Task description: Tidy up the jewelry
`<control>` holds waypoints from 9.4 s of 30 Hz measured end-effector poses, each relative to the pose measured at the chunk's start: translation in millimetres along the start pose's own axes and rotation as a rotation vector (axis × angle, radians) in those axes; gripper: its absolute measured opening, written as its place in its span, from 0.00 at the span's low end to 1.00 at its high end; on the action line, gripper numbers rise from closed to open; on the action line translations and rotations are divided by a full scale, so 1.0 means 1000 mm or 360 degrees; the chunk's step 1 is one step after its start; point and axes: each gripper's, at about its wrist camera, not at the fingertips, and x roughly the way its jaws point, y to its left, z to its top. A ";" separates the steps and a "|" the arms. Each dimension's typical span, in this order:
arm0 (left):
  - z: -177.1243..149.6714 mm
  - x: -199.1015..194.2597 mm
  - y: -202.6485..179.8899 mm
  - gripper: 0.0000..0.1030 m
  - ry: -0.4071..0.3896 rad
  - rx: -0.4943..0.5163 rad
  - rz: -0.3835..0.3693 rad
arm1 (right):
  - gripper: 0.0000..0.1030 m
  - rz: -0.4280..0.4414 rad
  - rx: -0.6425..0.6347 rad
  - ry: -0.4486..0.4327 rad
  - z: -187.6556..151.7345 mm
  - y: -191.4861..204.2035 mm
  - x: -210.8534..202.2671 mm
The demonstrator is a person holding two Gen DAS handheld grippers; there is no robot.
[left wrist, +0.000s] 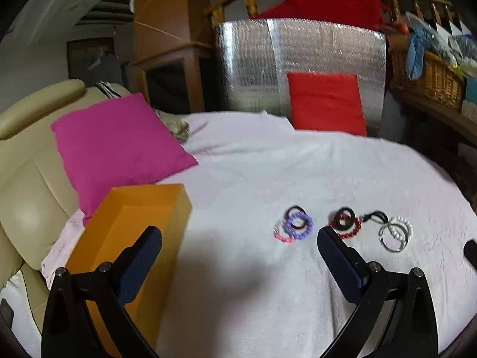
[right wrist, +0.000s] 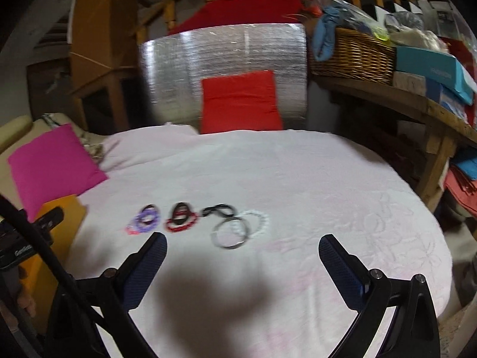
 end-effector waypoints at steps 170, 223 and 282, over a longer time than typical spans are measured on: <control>-0.137 0.043 0.243 0.09 0.0747 -0.0305 0.0087 | 0.39 0.0801 -0.0579 0.0833 -0.057 0.415 0.133; -0.023 0.050 0.113 0.59 0.0599 0.0542 0.0091 | 0.38 0.0498 0.0640 0.0637 0.001 -0.016 0.169; -0.030 0.144 -0.068 0.09 0.0743 0.0101 -0.0596 | 0.10 0.0382 0.0342 0.0707 -0.008 0.003 0.188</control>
